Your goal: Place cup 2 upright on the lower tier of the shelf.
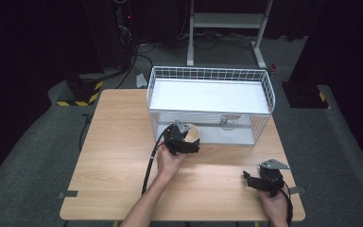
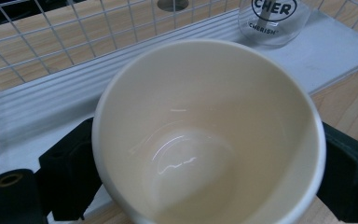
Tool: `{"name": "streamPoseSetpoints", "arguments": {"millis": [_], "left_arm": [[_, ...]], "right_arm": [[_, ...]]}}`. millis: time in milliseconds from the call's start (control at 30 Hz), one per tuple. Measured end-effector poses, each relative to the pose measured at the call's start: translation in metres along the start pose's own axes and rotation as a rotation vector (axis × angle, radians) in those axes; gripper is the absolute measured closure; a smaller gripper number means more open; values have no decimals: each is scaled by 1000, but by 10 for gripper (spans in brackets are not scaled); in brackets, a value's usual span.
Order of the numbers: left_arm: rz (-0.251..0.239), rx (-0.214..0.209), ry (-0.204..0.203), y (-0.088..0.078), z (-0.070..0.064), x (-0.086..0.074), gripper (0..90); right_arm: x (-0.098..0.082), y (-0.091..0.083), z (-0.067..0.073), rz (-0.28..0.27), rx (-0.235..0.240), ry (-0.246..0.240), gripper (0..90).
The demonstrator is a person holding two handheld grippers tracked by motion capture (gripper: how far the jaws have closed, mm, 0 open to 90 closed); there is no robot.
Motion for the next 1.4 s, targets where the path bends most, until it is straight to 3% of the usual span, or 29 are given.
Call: {"name": "streamPoseSetpoints", "arguments": {"millis": [233,900,1067,1300,1333,1400], "left_arm": [[-5,-11,-6,6,4,5,96],[-38,26,25,19,14,9,91],[-25,45,25,23,18,13,88],[-37,31,-3,25,17,14,87],[-37,55,6,23,21,14,89],[-37,51,6,22,21,14,90]], "right_arm": [[0,0,0,1,0,1,237],[0,0,0,0,0,0,237],[0,0,0,1,0,1,237],[0,0,0,1,0,1,237],[0,0,0,1,0,0,237],[0,0,0,1,1,2,237]]}}
Point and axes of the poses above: each handheld gripper's, and its own axes: y roughly forward along the jaws, x roughly out of its top, z roughly to its left, the point moved 8 cm from there along y, roughly forward along the jaws, and after that the axes turned 12 degrees about -x, right-handed, at the moved point
